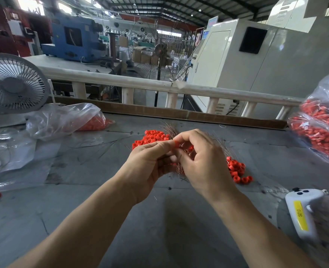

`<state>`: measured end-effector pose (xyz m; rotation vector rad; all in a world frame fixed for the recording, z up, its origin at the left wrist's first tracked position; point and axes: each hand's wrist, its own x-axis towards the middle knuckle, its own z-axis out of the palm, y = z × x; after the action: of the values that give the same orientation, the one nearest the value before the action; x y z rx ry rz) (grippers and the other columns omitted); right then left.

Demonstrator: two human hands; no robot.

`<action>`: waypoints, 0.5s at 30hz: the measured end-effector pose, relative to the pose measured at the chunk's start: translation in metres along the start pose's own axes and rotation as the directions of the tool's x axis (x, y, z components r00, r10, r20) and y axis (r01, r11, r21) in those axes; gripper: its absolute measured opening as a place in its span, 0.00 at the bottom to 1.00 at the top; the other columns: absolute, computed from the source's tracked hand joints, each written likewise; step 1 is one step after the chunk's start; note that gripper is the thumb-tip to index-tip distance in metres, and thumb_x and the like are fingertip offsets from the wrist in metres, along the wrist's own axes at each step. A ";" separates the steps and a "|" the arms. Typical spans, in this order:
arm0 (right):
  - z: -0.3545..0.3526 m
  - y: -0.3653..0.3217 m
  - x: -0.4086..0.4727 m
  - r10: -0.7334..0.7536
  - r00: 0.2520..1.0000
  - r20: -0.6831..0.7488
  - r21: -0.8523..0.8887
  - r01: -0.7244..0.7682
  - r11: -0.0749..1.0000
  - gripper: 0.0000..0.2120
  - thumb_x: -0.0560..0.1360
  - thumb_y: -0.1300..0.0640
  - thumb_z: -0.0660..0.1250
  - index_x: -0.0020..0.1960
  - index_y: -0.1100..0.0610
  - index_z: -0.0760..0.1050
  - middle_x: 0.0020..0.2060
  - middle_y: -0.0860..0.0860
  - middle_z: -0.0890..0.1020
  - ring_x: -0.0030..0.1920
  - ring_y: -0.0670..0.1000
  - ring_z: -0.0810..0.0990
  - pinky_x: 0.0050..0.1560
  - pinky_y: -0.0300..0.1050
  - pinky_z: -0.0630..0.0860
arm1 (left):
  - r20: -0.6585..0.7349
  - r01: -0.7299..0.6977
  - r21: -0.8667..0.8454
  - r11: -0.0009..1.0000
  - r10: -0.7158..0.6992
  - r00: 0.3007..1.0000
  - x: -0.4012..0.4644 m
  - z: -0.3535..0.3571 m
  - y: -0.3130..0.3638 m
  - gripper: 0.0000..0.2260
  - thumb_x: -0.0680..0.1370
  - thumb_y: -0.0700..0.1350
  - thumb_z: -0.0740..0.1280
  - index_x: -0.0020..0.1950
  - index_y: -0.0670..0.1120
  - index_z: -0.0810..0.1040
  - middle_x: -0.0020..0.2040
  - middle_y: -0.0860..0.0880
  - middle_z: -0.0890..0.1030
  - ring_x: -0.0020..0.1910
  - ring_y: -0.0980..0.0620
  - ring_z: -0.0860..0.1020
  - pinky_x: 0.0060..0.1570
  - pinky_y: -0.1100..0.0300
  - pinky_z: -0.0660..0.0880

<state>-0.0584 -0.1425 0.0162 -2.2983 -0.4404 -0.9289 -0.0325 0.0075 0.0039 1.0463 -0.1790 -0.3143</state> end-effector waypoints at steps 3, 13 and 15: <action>0.001 0.000 -0.001 0.015 1.000 -0.015 0.009 -0.015 1.000 0.06 0.76 0.60 0.75 0.52 0.54 0.81 0.47 0.44 0.81 0.48 0.46 0.80 0.49 0.50 0.79 | 0.011 0.028 0.007 1.000 -0.028 1.000 -0.002 0.001 0.002 0.07 0.80 0.43 0.68 0.47 0.40 0.83 0.42 0.42 0.78 0.41 0.49 0.78 0.48 0.55 0.77; -0.001 -0.004 -0.002 -0.013 1.000 -0.014 -0.029 0.013 0.999 0.06 0.76 0.61 0.74 0.52 0.55 0.81 0.47 0.45 0.81 0.48 0.46 0.78 0.49 0.47 0.78 | 0.016 0.067 -0.005 0.998 -0.067 0.998 -0.002 0.004 0.003 0.08 0.81 0.42 0.66 0.56 0.39 0.79 0.48 0.39 0.76 0.43 0.48 0.78 0.51 0.52 0.77; -0.002 -0.004 -0.002 -0.019 1.000 0.000 -0.036 0.019 0.999 0.06 0.76 0.60 0.75 0.52 0.54 0.81 0.47 0.44 0.81 0.48 0.45 0.78 0.49 0.46 0.77 | 0.015 0.058 0.000 0.998 -0.058 0.998 -0.002 0.004 0.002 0.09 0.81 0.41 0.65 0.57 0.39 0.79 0.51 0.38 0.75 0.45 0.46 0.77 0.51 0.52 0.78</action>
<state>-0.0626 -0.1407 0.0180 -2.3295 -0.4498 -0.9541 -0.0353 0.0061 0.0077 1.0503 -0.1624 -0.3748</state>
